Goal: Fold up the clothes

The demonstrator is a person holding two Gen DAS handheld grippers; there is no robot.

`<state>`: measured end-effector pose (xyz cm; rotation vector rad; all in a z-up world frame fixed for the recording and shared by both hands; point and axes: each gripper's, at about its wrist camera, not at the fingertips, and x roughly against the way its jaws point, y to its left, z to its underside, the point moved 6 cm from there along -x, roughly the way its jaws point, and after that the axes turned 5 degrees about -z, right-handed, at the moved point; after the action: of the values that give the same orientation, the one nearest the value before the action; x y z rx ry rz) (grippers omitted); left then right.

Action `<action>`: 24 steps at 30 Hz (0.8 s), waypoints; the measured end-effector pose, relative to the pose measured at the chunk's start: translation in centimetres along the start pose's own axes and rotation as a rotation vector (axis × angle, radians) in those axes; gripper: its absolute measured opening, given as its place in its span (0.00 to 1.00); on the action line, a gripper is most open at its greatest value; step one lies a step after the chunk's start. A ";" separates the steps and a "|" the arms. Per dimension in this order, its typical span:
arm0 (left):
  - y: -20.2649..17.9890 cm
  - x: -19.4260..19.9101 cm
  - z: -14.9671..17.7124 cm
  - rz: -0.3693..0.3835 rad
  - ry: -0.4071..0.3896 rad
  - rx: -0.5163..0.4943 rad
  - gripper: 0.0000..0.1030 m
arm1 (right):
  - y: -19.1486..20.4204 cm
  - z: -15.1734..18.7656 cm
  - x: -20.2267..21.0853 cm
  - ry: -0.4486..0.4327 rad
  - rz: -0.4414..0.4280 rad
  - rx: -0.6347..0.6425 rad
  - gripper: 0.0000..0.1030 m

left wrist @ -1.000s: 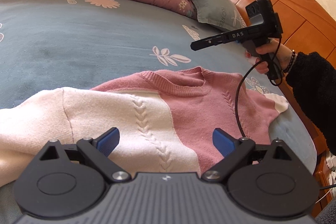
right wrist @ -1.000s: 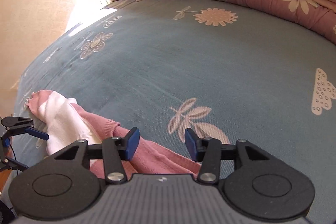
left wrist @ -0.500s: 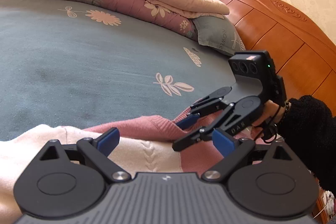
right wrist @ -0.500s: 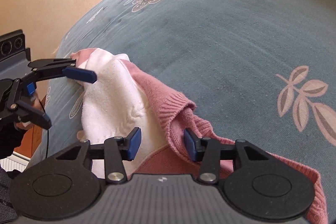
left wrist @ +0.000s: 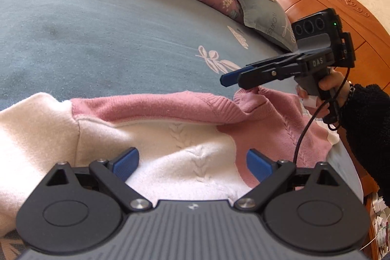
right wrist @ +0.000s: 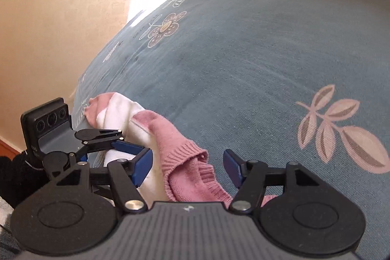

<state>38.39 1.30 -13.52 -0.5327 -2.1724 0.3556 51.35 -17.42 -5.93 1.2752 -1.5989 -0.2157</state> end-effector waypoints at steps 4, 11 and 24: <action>-0.1 1.2 0.3 -0.011 -0.015 -0.007 0.92 | -1.0 1.2 -1.5 0.047 -0.122 -0.082 0.78; 0.2 3.4 0.5 -0.011 -0.048 0.021 0.92 | 1.3 0.6 -5.4 0.045 -0.268 -0.073 0.96; 0.7 5.7 0.1 -0.031 -0.076 0.026 0.92 | 3.5 -5.0 0.9 -0.315 -0.277 -0.059 0.95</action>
<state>35.34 4.69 -10.07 -0.4773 -2.2434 0.3924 53.18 -14.50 -0.80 1.4688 -1.6566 -0.6594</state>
